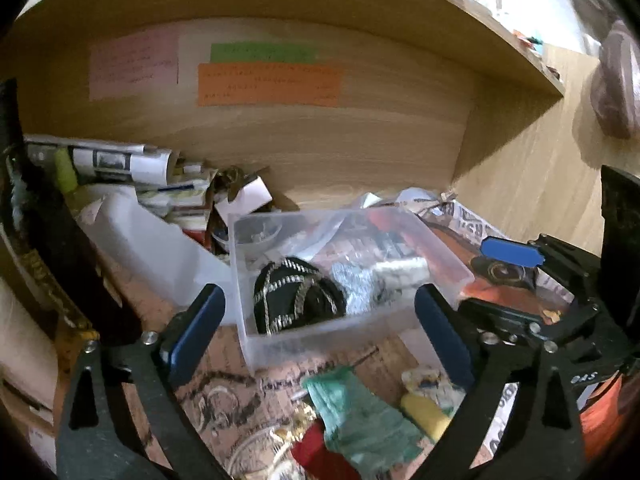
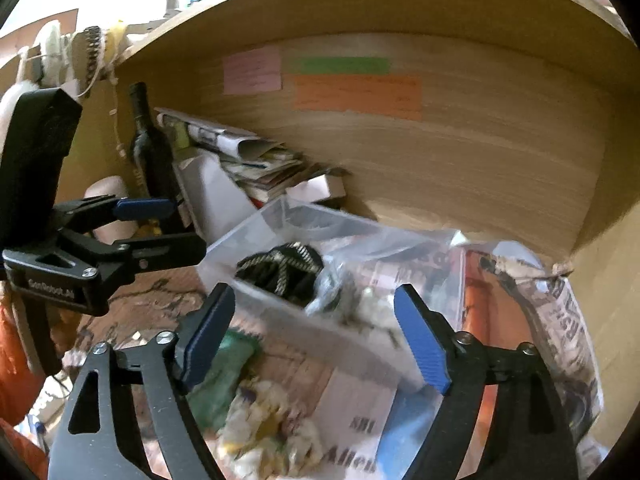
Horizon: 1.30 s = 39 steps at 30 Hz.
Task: Organize soft objects
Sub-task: 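Grasp the green knit cloth with the left tool while the right grasps the floral scrunchie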
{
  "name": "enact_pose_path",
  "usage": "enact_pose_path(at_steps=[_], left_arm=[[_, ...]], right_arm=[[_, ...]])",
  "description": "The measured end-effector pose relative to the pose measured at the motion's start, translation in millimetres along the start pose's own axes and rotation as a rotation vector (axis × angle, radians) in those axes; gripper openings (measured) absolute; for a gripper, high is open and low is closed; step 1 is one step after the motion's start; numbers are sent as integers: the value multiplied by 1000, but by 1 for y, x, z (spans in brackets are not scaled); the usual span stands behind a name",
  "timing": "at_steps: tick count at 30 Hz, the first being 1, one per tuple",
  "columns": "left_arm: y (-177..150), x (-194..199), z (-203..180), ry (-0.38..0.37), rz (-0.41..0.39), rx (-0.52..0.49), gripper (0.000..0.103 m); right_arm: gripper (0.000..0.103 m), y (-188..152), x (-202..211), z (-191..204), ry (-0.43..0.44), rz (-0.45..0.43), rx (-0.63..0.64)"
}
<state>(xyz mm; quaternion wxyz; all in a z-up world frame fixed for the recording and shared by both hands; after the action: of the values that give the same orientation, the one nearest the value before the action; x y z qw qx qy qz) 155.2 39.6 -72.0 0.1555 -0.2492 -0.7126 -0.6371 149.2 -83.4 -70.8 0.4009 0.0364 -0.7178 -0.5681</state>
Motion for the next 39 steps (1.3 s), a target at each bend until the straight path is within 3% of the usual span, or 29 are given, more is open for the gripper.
enact_pose_path(at_steps=[10,19,23,28,36,39], left_arm=[[-52,-8,-11,-33,112,29,97],[-92,-24,-20,-63,190,60,96],[-101,-29,-25,-88,219,61,76],[-107,-34,-30,-102,235,43,60],[-117,-37,-25,-76,230,40,42],[-117,-35,-23,-69,227,36,30]], right_arm=[[81,-58,-2,11,15,114,-36],[77,-81,-4,-4,-11,161,-85],[63,-88,-4,-14,-26,179,-111],[49,-96,-6,-27,-44,199,-156],[39,-112,-14,-42,-87,258,-185],[30,-116,-15,-43,-98,267,-177]])
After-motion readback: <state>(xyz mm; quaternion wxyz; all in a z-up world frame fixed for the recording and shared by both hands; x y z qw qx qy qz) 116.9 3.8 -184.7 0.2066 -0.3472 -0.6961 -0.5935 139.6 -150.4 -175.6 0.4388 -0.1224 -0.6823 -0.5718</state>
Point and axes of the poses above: each gripper's, at about its wrist camera, not at the fingertips, and x roughly against the way its jaws point, z to its left, y to its top, the point moved 6 cm from there along -x, roughly the way its jaws point, and after that the axes turned 3 degrees about -y, right-handed, at the moved point
